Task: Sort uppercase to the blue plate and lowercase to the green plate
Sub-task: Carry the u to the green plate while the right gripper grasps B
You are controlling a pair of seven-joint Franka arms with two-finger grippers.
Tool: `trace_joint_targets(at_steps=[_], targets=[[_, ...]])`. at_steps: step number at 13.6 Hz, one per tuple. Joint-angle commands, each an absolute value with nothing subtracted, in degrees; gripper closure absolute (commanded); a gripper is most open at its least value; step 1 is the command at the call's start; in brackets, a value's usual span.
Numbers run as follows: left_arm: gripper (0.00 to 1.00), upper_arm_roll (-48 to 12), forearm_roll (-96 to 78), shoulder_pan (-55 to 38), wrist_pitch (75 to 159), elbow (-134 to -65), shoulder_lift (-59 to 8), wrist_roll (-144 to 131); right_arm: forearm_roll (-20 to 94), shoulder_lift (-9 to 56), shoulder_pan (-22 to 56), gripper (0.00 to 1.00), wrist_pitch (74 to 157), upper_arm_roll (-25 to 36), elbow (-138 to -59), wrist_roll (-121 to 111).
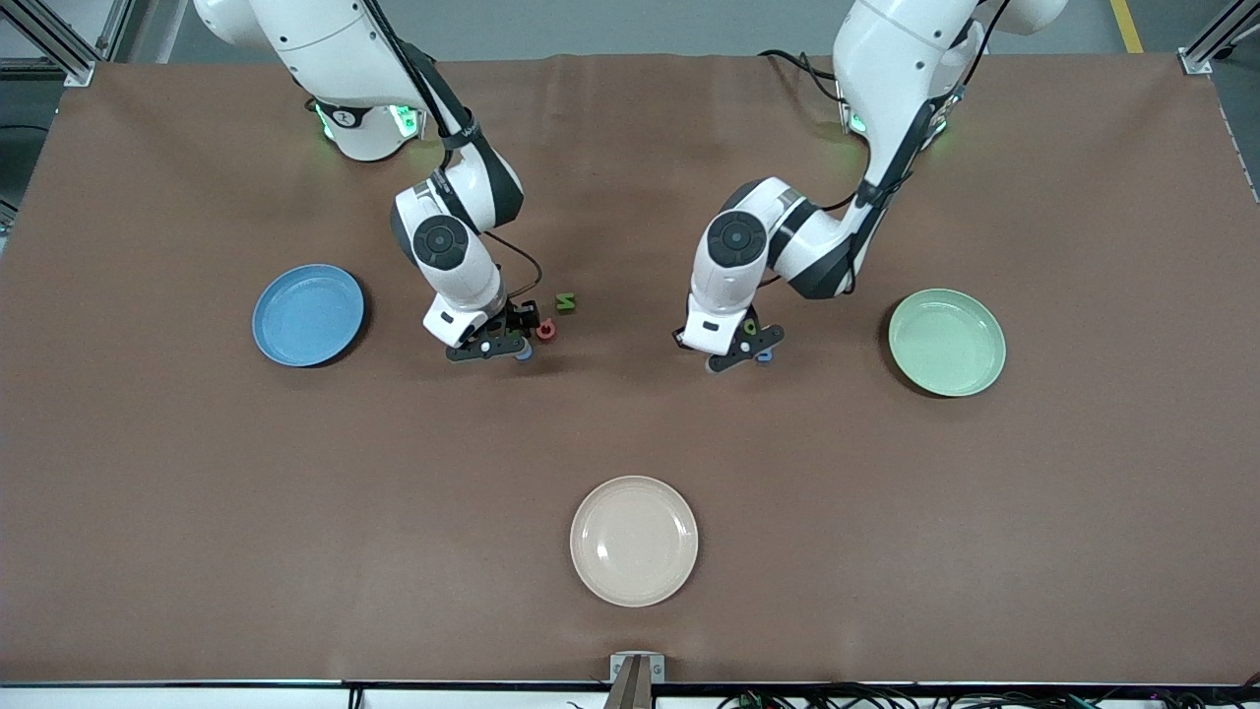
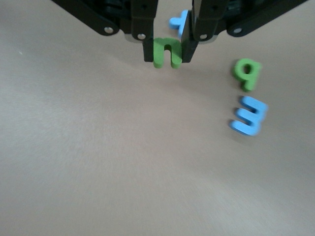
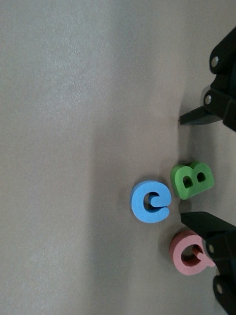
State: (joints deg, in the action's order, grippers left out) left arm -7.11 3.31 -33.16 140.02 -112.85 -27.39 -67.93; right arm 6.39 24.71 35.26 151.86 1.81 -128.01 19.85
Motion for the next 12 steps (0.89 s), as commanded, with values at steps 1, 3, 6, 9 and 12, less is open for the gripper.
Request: trace_joint_targets(at_steps=[1,3,6,9,12], targets=[[0.8,-7.2,4.1,-30.7,136.7,-120.2,-18.3,-62.8,7.2,24.5,36.1,0.21,152.1,2.4,-128.4,20.6],[0.8,-7.2,4.2,-28.5,133.3,-123.3,-14.3,-55.7,7.2,24.5,36.1,0.27,152.2,2.4,-128.7,20.5],[0.8,-7.2,4.2,-22.9,131.7,-128.7,-9.4,-42.8,7.1,24.5,36.1,0.4,152.3,2.5,-128.6,20.5],[0.8,-7.2,4.2,-16.7,131.4,-132.4,-6.9,-29.6,6.8,25.0,36.1,0.59,152.5,2.5,-128.6,20.5],[0.8,-7.1,4.2,-10.6,130.6,-133.9,-6.2,-18.5,6.7,25.0,35.8,0.9,152.4,2.5,-128.5,20.5]])
